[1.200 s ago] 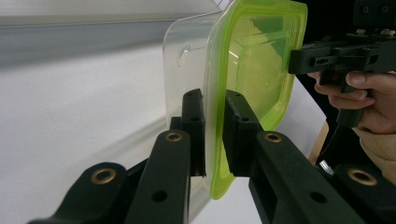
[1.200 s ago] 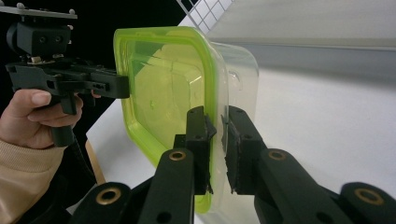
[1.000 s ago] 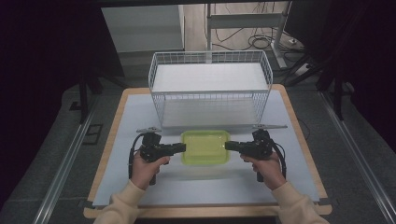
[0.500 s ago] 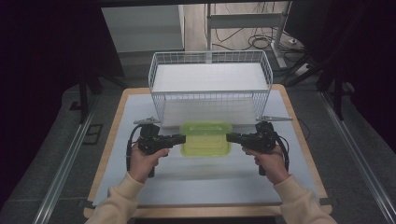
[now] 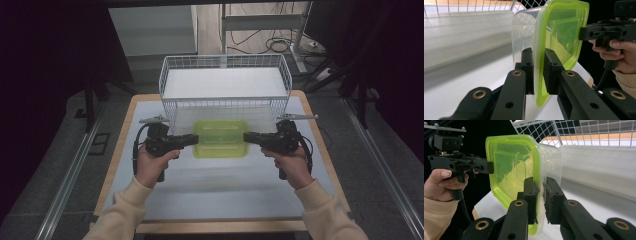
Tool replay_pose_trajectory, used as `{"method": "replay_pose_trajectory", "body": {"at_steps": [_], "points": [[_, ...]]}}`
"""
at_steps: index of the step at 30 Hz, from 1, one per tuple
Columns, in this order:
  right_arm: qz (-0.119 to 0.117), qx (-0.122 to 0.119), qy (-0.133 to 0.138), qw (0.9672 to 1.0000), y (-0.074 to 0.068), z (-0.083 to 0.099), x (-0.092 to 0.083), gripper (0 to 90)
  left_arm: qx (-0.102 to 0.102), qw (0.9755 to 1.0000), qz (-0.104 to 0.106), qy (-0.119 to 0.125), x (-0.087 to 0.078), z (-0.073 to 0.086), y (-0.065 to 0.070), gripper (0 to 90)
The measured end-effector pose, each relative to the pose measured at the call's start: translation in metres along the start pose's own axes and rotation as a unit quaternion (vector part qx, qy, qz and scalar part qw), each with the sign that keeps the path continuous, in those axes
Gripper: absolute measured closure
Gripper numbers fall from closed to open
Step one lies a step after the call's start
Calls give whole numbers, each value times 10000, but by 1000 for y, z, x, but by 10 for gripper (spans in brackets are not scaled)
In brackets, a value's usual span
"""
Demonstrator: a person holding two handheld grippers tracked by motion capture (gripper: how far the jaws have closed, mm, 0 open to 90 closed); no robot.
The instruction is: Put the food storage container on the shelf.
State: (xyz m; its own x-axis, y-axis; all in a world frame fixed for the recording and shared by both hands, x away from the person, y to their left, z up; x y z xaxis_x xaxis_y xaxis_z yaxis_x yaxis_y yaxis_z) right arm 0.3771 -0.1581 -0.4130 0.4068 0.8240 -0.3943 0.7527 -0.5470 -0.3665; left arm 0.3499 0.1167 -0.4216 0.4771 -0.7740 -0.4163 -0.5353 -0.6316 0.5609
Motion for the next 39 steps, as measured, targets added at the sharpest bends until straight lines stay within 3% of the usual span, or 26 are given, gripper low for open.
{"method": "replay_pose_trajectory", "body": {"at_steps": [9, 19, 28, 39], "points": [[67, -115, 58, 9999, -3, -22, -3, 812, 15, 9999, 18, 98, -4, -17, 3, 805], [87, -173, 118, 9997, -5, -35, -5, 811, 70, 9999, 14, 147, -7, -32, 8, 805], [117, -173, 241, 9995, -4, -58, -8, 812, 180, 9996, -25, 195, -9, -56, 12, 806], [173, -146, 321, 9992, 3, -80, -6, 812, 167, 9996, -21, 214, -7, -86, 9, 805]]}}
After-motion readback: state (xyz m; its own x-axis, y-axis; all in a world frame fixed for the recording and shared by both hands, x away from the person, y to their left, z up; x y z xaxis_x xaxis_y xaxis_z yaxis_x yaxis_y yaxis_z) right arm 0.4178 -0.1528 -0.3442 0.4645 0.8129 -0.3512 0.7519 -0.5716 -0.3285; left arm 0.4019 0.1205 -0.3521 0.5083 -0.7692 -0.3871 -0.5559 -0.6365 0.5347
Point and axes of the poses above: each handheld gripper's, and its own axes: x roughly forward along the jaws, z roughly out of its underside, y roughly to its right, the point moved 5 cm from there along x, roughly forward along the jaws, and after that the axes turned 6 degrees about -x, right-handed, at the moved point
